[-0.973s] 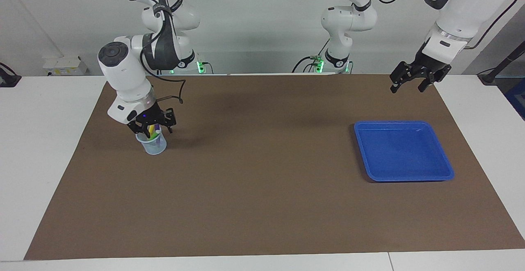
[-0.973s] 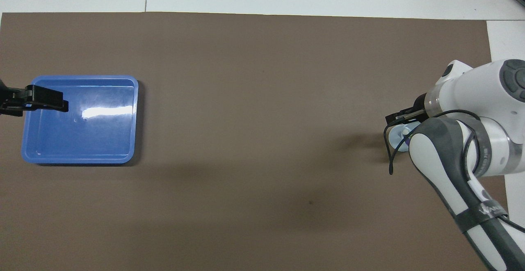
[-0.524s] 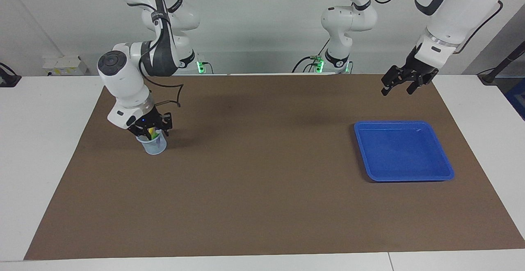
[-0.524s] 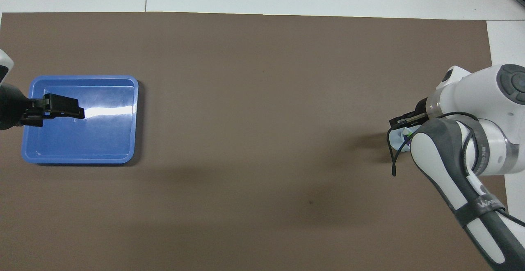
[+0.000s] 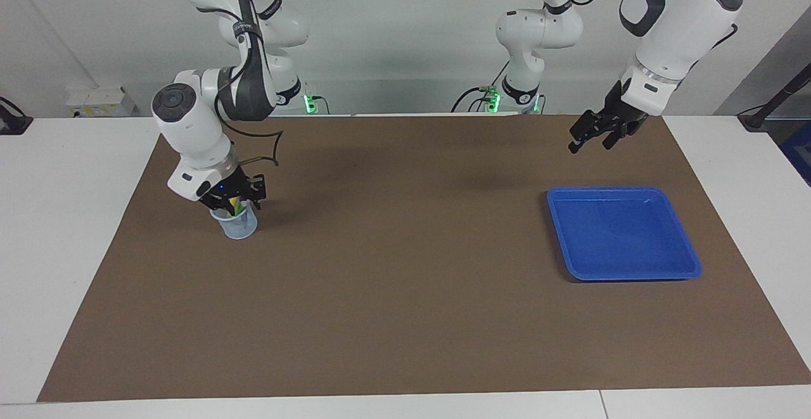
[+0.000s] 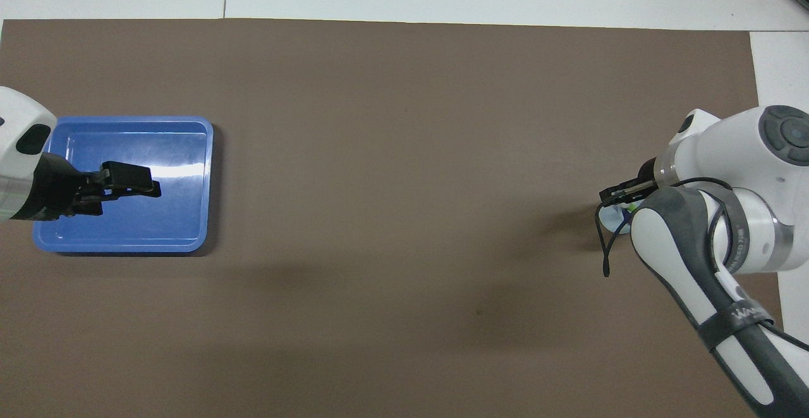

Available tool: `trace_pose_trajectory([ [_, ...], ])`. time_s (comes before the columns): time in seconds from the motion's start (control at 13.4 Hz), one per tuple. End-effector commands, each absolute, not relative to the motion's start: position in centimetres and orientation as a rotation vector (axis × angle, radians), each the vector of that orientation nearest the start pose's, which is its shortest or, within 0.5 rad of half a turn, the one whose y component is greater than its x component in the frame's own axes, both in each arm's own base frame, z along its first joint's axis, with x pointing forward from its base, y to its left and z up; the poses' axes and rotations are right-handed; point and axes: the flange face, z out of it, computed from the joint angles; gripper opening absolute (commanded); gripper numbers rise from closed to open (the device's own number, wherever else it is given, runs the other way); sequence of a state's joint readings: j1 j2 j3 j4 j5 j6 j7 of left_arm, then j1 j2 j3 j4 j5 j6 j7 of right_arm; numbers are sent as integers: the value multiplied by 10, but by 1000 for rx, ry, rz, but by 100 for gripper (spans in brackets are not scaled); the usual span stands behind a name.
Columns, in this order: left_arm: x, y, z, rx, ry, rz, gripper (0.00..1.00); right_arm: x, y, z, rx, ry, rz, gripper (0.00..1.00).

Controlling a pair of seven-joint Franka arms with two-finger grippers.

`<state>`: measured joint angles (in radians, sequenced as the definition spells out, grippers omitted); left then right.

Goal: Right arm passes pens to left for tray arrangement

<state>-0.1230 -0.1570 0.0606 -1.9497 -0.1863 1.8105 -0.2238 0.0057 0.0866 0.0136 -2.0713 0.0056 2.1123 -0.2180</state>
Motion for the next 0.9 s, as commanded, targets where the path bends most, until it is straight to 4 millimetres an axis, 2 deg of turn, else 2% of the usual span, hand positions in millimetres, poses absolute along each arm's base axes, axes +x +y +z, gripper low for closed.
trace_pose_trajectory([
  [0.0,489,-55,538,-3334,-466,58,100,552,0,380,-3110,-369,71,56],
  [0.15,482,-57,532,-3355,-542,95,100,551,-2,380,-3109,-366,80,44],
  [0.45,468,-58,519,-3410,-622,102,100,550,-2,381,-3105,-368,111,40],
  [0.67,471,-65,523,-3469,-771,97,100,548,-2,382,-3103,-366,128,40],
  [0.75,473,-72,525,-3481,-842,76,100,549,-2,382,-3103,-368,128,40],
  [0.82,473,-85,525,-3498,-878,84,100,548,-3,382,-3103,-372,130,33],
])
